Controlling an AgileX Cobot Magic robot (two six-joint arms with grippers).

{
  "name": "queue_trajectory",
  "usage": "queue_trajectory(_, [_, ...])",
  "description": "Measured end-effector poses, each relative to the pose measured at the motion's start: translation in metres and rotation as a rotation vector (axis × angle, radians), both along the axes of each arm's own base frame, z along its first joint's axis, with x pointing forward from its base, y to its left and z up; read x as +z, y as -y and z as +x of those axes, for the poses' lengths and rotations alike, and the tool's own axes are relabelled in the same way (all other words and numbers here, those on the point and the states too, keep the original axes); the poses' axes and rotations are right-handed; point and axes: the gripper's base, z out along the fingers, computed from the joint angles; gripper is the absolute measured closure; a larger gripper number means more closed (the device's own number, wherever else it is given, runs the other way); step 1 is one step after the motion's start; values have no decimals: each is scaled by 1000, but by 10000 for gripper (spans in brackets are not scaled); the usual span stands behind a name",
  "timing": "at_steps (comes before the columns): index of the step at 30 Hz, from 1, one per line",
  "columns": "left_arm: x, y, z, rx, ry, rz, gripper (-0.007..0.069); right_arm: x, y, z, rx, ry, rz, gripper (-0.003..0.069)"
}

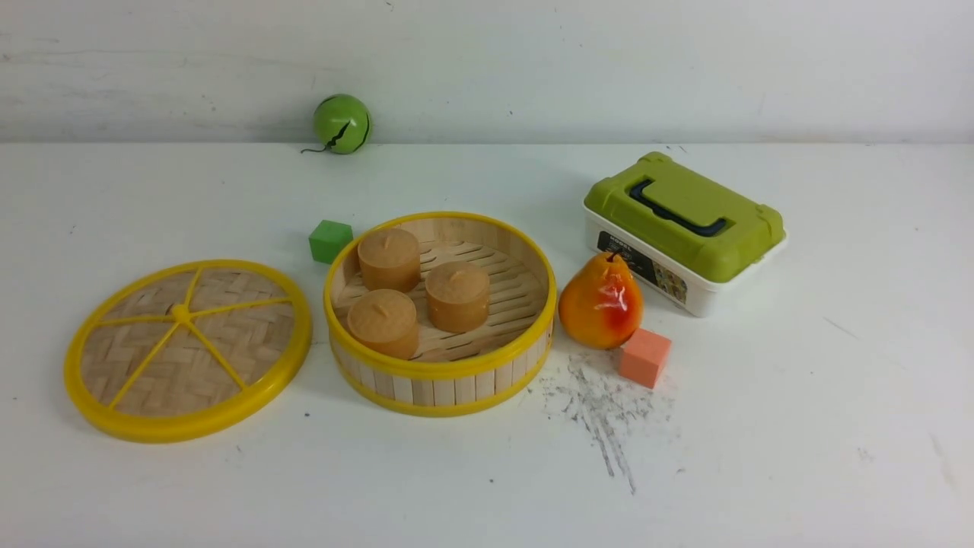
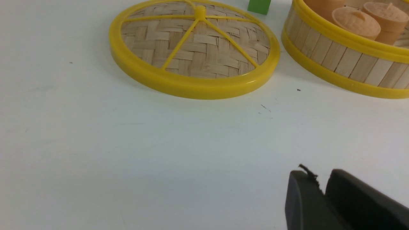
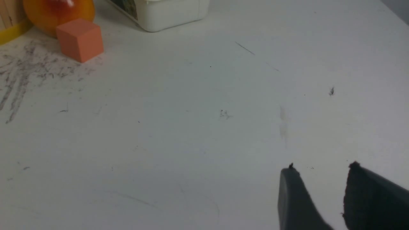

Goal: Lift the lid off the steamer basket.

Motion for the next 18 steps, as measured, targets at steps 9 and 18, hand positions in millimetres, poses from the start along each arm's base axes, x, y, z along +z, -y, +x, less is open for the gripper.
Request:
queue_trajectory(9, [0, 0, 0, 0, 0, 0, 511, 0, 0, 0, 0, 0, 0, 419])
queue_trajectory(18, [0, 0, 0, 0, 0, 0, 503, 0, 0, 0, 0, 0, 0, 419])
